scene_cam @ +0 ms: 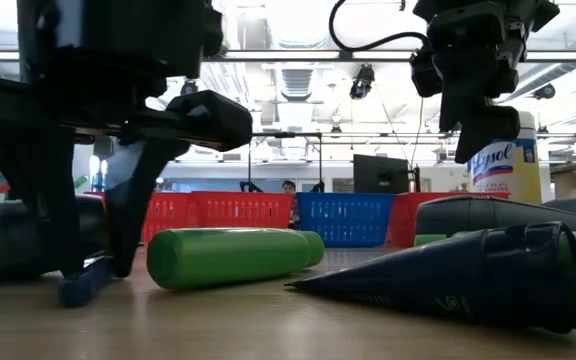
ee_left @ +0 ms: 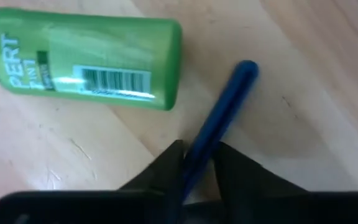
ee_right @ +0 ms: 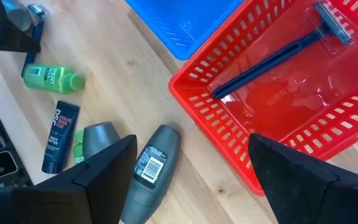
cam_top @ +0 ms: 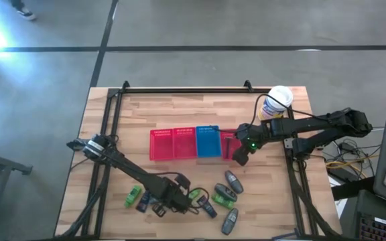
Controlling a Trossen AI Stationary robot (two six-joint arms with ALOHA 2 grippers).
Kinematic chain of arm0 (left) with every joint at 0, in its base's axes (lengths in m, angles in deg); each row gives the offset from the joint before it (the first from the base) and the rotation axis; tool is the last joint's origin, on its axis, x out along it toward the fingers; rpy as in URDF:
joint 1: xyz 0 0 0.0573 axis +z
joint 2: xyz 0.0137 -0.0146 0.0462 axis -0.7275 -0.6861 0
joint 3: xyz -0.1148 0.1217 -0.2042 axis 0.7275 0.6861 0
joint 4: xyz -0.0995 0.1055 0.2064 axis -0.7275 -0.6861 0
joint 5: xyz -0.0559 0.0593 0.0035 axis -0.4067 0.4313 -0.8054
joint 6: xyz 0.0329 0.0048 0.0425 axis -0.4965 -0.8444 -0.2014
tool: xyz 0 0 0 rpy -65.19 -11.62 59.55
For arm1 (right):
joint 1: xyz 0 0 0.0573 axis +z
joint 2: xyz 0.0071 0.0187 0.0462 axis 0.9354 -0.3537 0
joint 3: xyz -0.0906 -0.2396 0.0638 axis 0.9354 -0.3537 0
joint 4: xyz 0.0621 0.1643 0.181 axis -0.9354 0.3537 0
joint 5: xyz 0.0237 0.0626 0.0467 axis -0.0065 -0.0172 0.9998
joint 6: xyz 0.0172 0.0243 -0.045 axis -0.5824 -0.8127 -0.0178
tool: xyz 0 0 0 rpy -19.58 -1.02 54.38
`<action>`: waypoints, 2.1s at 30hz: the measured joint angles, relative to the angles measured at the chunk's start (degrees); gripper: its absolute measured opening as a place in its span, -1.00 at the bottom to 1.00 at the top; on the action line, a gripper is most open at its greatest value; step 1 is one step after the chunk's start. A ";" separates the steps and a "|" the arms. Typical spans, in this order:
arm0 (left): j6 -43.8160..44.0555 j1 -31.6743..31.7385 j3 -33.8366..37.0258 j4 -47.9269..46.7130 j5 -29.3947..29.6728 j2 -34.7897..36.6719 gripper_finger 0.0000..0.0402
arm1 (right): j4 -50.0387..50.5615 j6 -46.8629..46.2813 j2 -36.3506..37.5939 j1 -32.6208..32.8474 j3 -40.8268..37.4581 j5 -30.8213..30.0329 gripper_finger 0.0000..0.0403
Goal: Pick & Place Travel size toiletries
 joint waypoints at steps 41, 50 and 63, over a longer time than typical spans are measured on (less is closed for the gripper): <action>65.03 30.93 -0.72 48.53 5.40 13.48 -0.89 | 4.14 -7.31 28.02 2.32 0.35 -15.66 0.25; 78.54 30.36 -3.98 53.60 4.77 -0.19 -0.89 | 3.98 -8.19 31.34 2.30 0.35 -20.90 0.32; 77.90 30.47 -17.40 42.23 9.74 -10.68 -0.85 | 4.17 -8.19 31.96 2.32 0.35 -21.05 0.42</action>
